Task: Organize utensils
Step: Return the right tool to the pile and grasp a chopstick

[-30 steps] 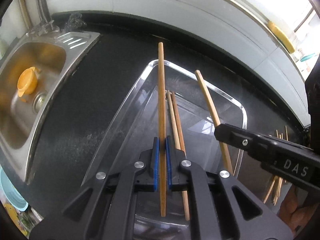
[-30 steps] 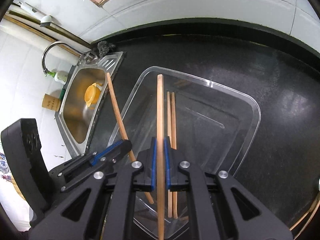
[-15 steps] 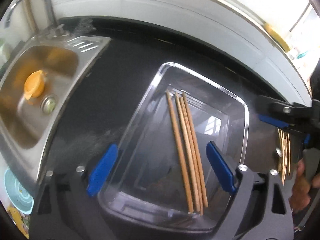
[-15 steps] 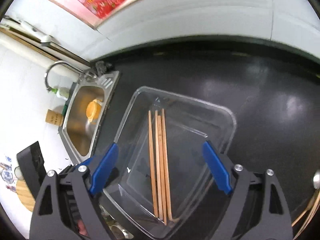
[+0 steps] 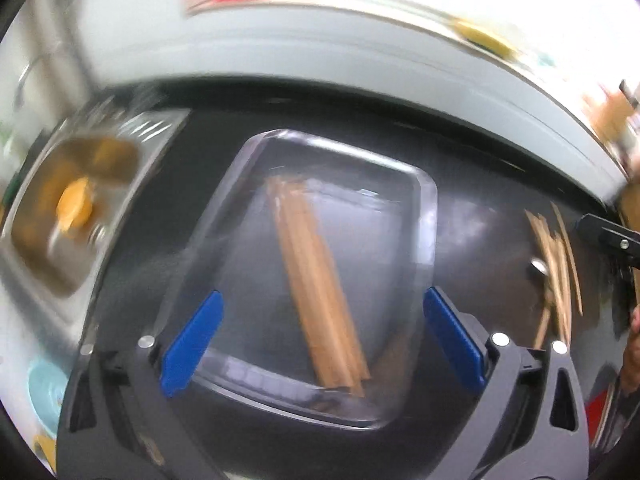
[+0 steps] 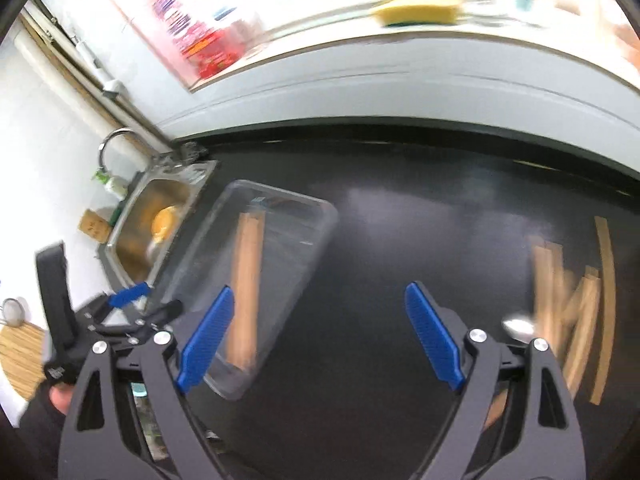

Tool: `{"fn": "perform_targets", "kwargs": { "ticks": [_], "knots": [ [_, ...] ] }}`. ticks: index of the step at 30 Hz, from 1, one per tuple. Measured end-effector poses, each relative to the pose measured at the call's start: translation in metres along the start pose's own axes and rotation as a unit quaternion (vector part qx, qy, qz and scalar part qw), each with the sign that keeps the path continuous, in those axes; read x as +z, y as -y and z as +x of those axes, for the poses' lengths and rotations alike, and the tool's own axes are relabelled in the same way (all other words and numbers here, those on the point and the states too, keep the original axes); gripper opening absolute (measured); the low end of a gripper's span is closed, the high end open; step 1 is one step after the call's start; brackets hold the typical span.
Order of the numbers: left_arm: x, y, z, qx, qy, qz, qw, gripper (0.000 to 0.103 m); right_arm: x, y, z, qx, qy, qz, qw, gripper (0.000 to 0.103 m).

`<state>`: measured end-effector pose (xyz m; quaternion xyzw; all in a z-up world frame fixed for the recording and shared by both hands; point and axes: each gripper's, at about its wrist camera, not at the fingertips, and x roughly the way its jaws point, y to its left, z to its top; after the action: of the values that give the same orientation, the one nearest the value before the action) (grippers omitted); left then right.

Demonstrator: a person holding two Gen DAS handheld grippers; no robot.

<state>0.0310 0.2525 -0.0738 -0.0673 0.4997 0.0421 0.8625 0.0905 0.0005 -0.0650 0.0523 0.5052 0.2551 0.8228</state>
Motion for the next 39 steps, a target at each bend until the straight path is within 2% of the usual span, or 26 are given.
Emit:
{"fn": "perform_targets", "kwargs": {
  "ticks": [3,6,9,12,15,18,21,24,30,32,33,34,36,38,39],
  "knots": [
    [-0.011,0.056,0.007,-0.019,-0.002,0.054,0.9984,0.097,-0.033,0.058,-0.032,-0.046,0.006,0.023,0.999,0.085],
    [-0.030,0.112,0.022,-0.045,-0.010,0.093,0.9946,0.097,-0.080,0.128,-0.061,-0.113,-0.001,0.048,0.992,0.085],
    [-0.058,0.163,0.043,-0.059,-0.028,0.135,0.9888,0.097,-0.125,0.177,-0.077,-0.169,-0.018,0.059,0.984,0.085],
    [-0.092,0.202,0.066,-0.066,-0.059,0.181,0.9795,0.097,-0.179,0.222,-0.084,-0.219,-0.057,0.050,0.973,0.085],
    [-0.114,0.223,0.072,-0.056,-0.070,0.208,0.9740,0.097,-0.220,0.248,-0.089,-0.232,-0.087,0.048,0.968,0.085],
    [-0.119,0.233,0.066,-0.066,-0.062,0.209,0.9738,0.097,-0.240,0.261,-0.093,-0.222,-0.091,0.048,0.970,0.085],
    [-0.117,0.241,0.064,-0.073,-0.055,0.207,0.9740,0.097,-0.246,0.266,-0.089,-0.226,-0.090,0.037,0.969,0.085],
    [-0.109,0.250,0.063,-0.070,-0.051,0.208,0.9743,0.097,-0.242,0.264,-0.091,-0.212,-0.077,0.032,0.974,0.085],
    [-0.081,0.286,0.062,-0.075,-0.041,0.195,0.9771,0.097,-0.205,0.258,-0.090,-0.200,-0.056,0.024,0.978,0.085],
    [-0.071,0.299,0.070,-0.057,-0.040,0.191,0.9791,0.097,-0.192,0.259,-0.091,-0.194,-0.047,0.025,0.980,0.081],
    [-0.065,0.305,0.074,-0.050,-0.038,0.186,0.9805,0.097,-0.186,0.260,-0.091,-0.190,-0.043,0.024,0.981,0.074],
    [-0.059,0.310,0.077,-0.047,-0.033,0.181,0.9818,0.097,-0.178,0.260,-0.089,-0.186,-0.042,0.024,0.981,0.072],
    [-0.046,0.319,0.086,-0.043,-0.032,0.172,0.9836,0.097,-0.164,0.261,-0.088,-0.187,-0.035,0.020,0.981,0.072],
    [-0.036,0.322,0.097,-0.036,-0.046,0.153,0.9865,0.097,-0.146,0.259,-0.083,-0.184,-0.026,0.016,0.982,0.070],
    [-0.033,0.321,0.098,-0.034,-0.047,0.143,0.9881,0.092,-0.139,0.259,-0.079,-0.182,-0.024,0.015,0.983,0.066]
  ]
}}
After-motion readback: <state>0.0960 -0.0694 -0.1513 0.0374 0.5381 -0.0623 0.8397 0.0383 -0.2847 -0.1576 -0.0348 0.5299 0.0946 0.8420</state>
